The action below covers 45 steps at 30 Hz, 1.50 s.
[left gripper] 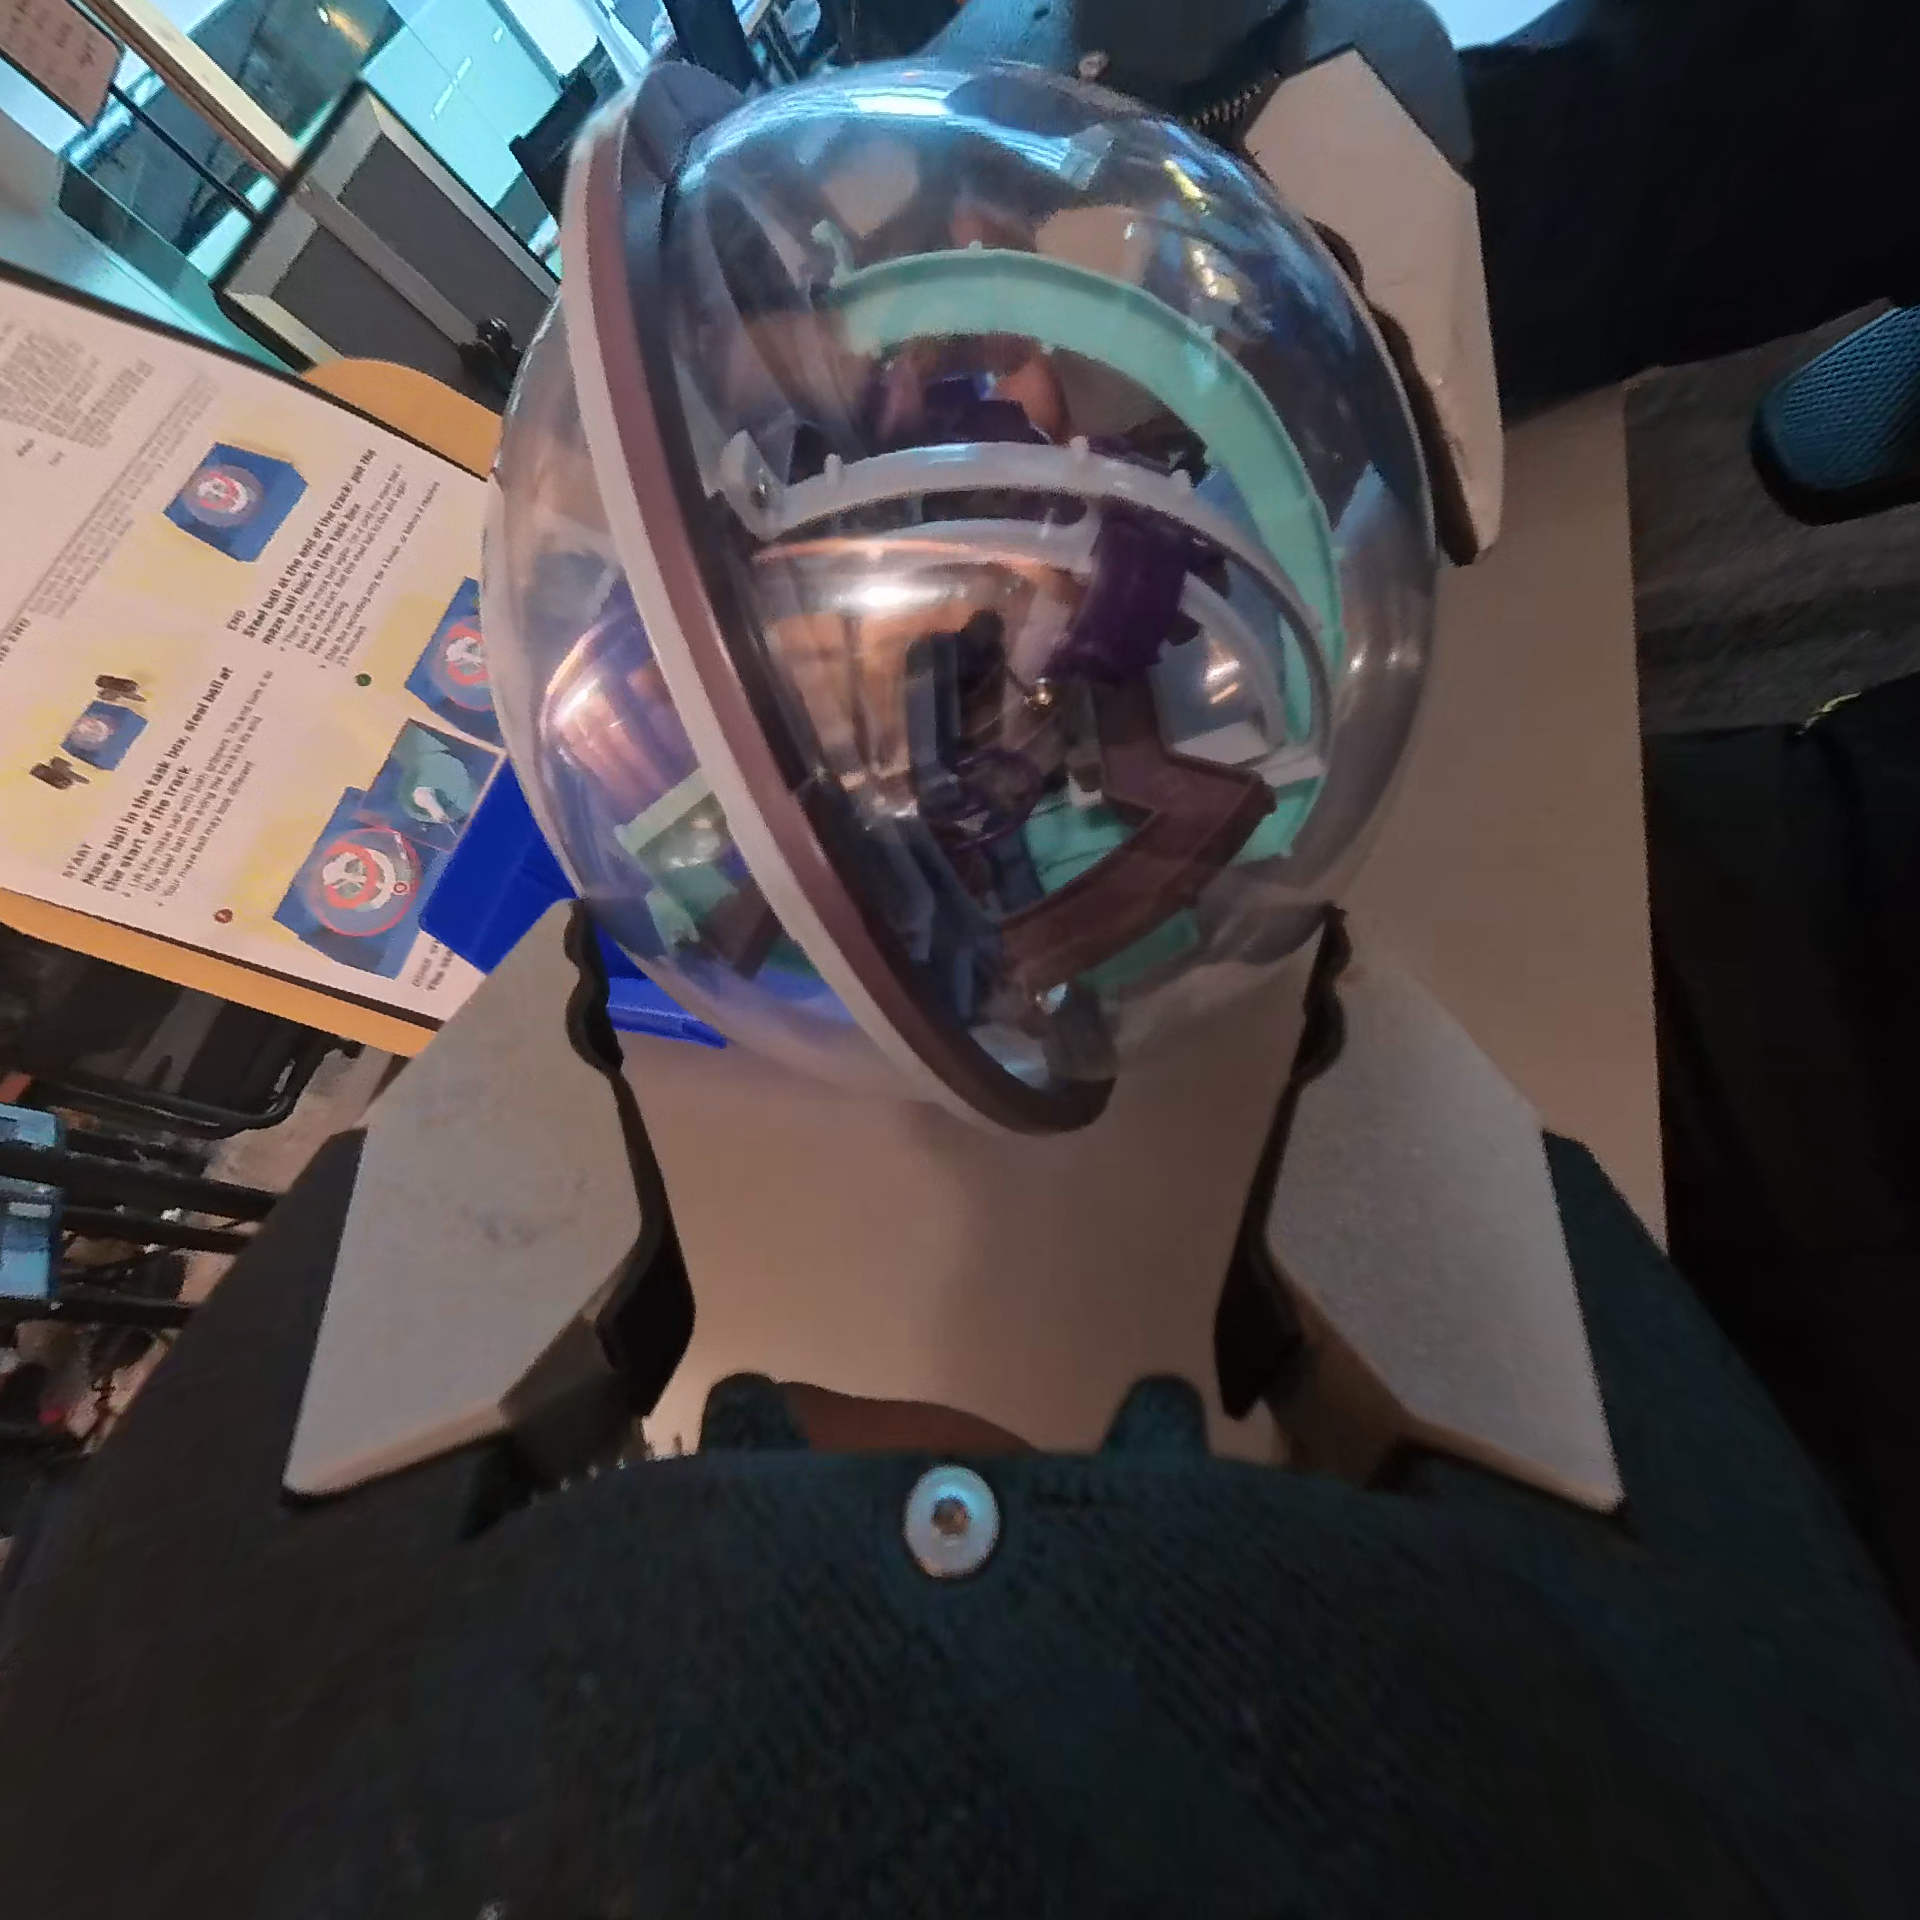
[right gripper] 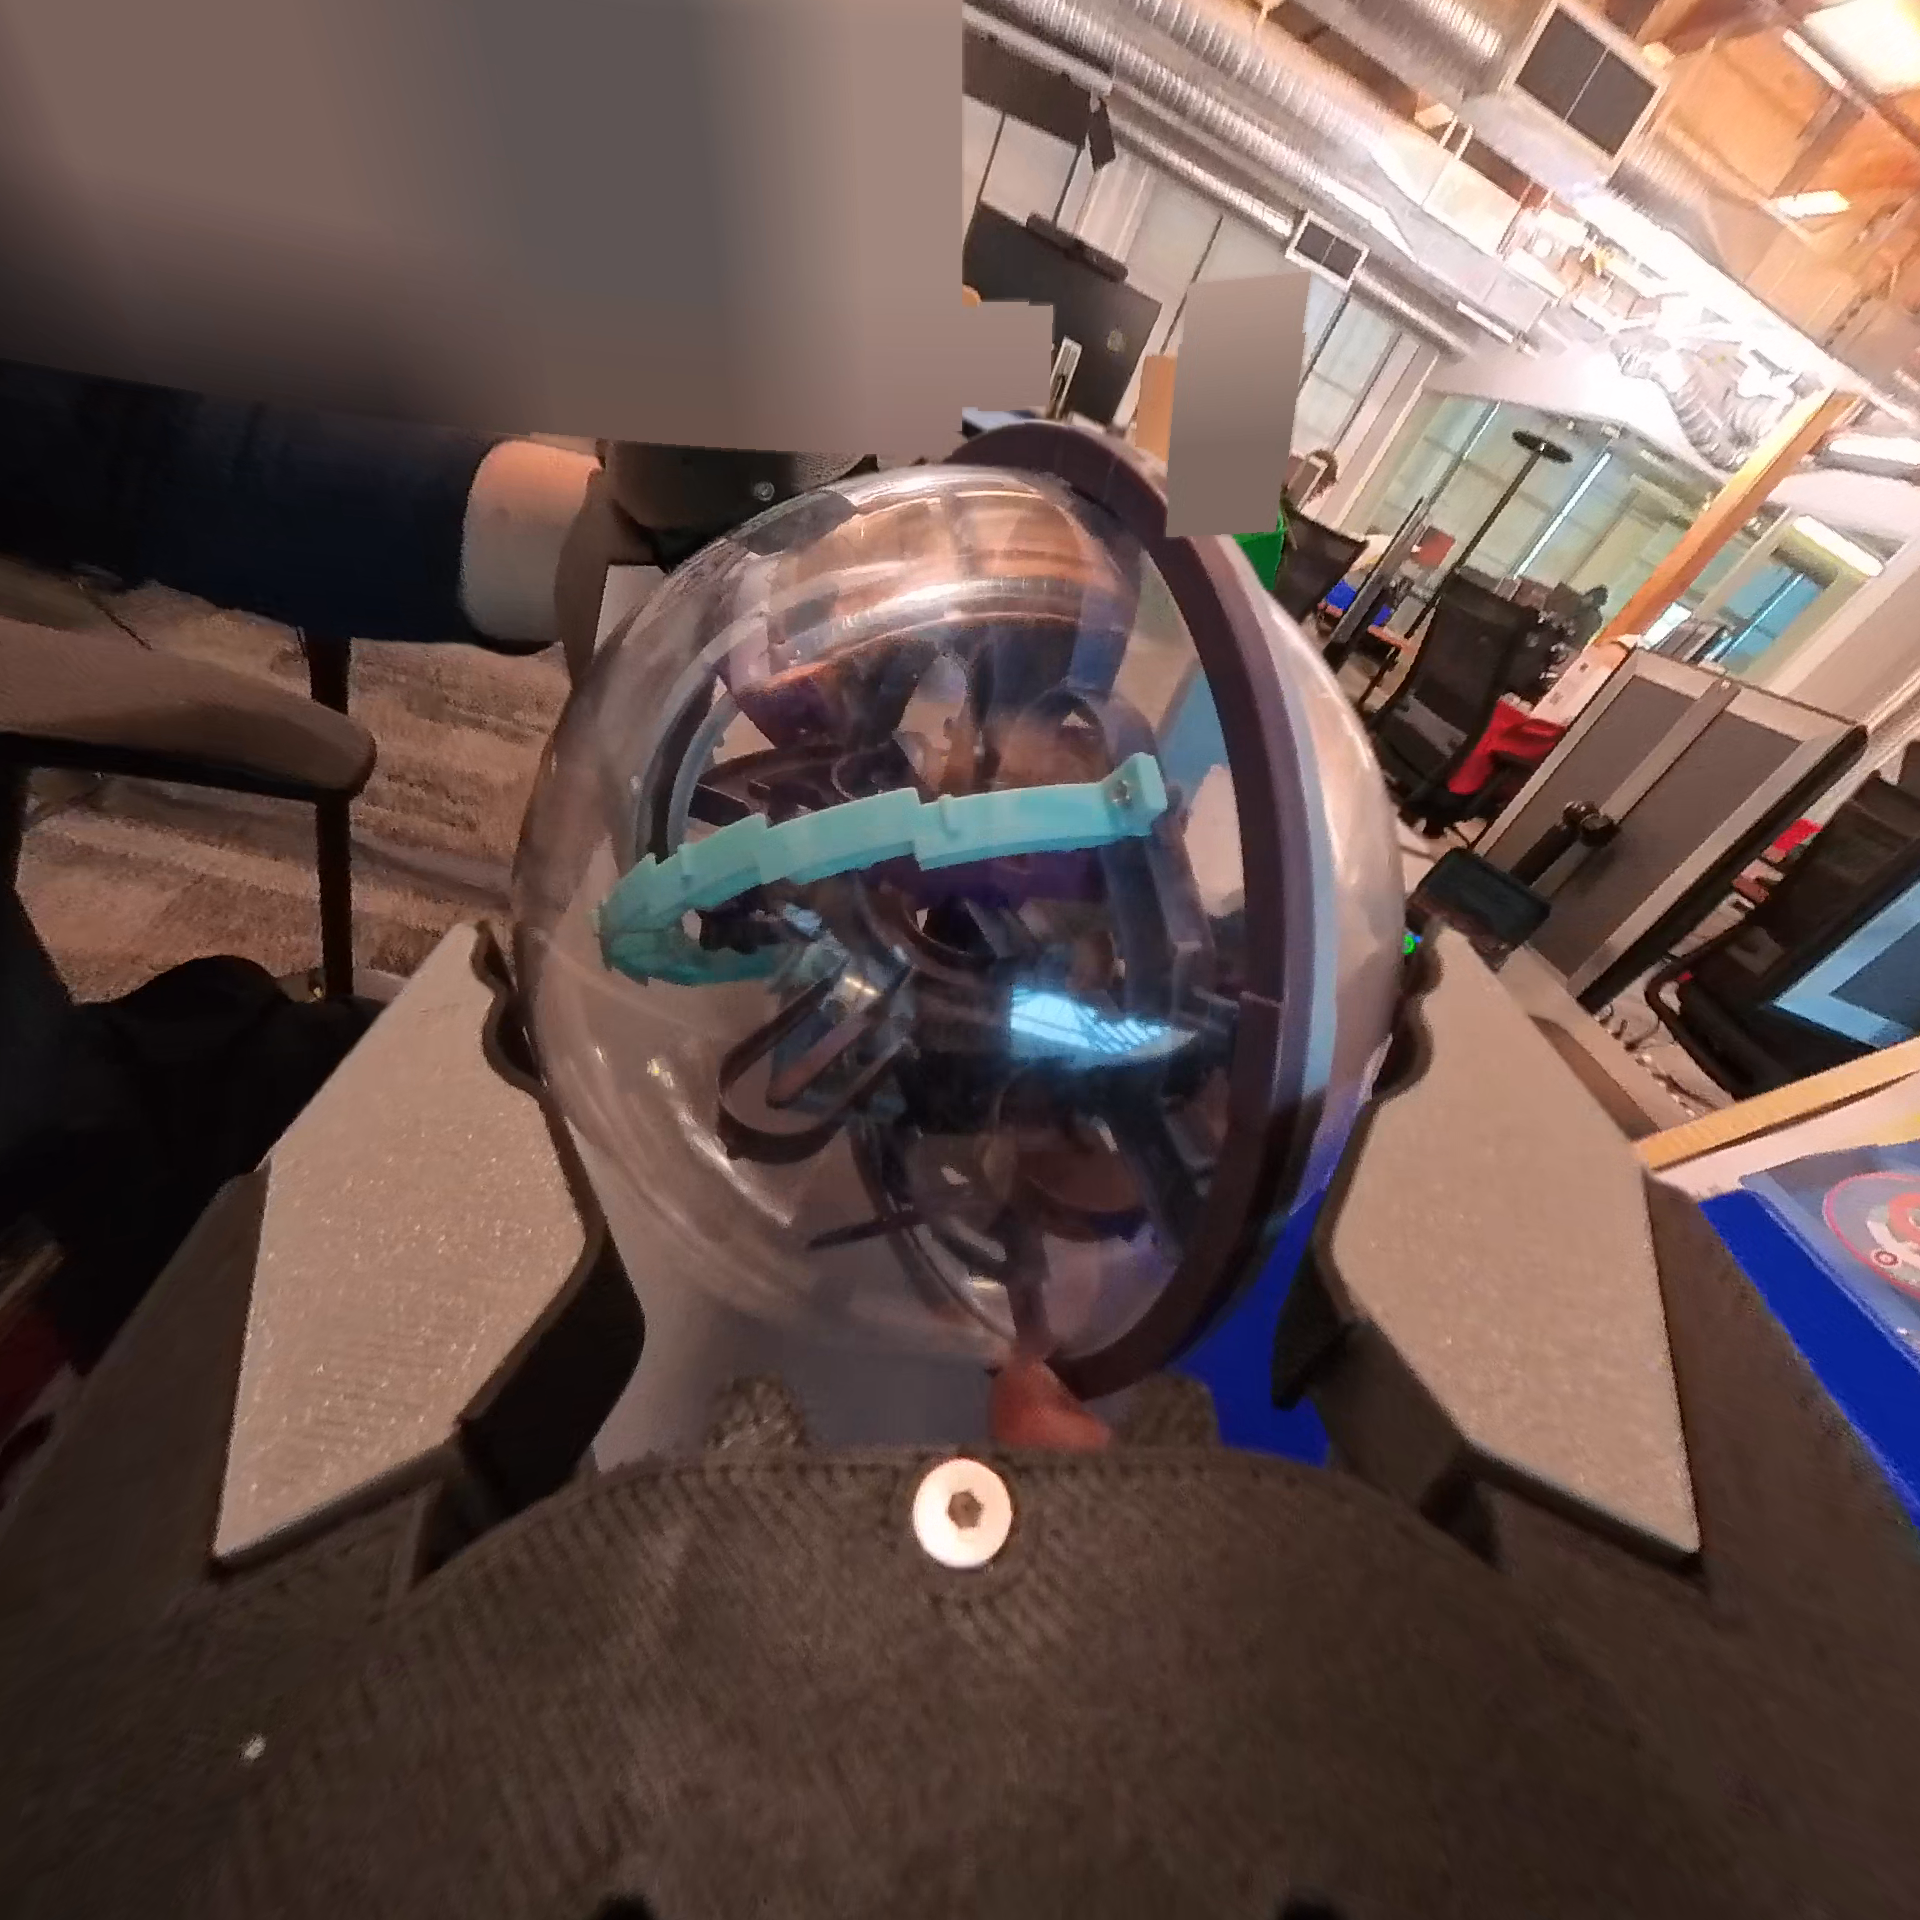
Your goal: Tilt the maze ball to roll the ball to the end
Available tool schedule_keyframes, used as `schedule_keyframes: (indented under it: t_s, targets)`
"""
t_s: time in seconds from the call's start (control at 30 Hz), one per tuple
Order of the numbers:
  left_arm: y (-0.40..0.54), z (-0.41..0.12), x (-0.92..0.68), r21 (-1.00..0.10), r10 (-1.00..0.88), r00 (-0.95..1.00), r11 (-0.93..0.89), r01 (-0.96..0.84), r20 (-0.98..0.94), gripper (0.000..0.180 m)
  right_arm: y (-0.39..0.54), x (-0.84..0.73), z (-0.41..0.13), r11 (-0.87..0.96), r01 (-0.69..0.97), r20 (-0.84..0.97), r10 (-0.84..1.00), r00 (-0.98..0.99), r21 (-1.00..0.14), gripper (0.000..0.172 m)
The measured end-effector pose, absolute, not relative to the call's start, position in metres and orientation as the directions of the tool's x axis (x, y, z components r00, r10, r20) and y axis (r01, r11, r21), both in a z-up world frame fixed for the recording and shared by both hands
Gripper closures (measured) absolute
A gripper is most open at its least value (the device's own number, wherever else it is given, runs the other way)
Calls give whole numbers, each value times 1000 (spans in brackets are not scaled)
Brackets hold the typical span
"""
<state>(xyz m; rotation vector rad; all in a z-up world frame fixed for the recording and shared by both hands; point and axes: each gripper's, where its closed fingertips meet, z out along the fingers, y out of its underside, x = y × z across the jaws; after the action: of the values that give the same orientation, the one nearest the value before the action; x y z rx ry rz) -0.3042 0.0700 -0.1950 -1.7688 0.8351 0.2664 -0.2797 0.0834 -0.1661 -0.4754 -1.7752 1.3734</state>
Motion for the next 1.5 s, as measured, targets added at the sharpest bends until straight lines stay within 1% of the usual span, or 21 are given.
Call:
schedule_keyframes:
  t_s: [0.03,0.2,0.6,0.77,1.07,1.23,1.37,1.5]
  targets:
    - [70,-193,-304,-740,-404,721,-144,-657,-562,50,84,-279,-164,326,-193,375,716,-589,-926,14]
    - [71,-186,-301,-725,-410,709,-146,-673,-575,50,85,-276,-158,302,-222,375,720,-584,-927,14]
    - [73,-186,-300,-726,-410,707,-140,-674,-577,50,86,-274,-158,301,-230,379,722,-580,-926,14]
    - [76,-192,-299,-732,-389,712,-124,-670,-585,50,87,-273,-161,353,-219,413,711,-569,-910,14]
    - [73,-192,-301,-756,-384,720,-81,-650,-578,50,82,-276,-159,382,-194,422,710,-564,-903,14]
    - [71,-191,-304,-783,-391,733,-48,-620,-556,50,78,-279,-156,420,-136,420,717,-557,-897,14]
    - [74,-197,-306,-776,-389,729,-54,-629,-564,50,80,-280,-160,457,-116,442,715,-542,-882,14]
    - [77,-203,-305,-778,-394,731,-60,-626,-558,50,83,-279,-165,457,-107,437,719,-540,-883,14]
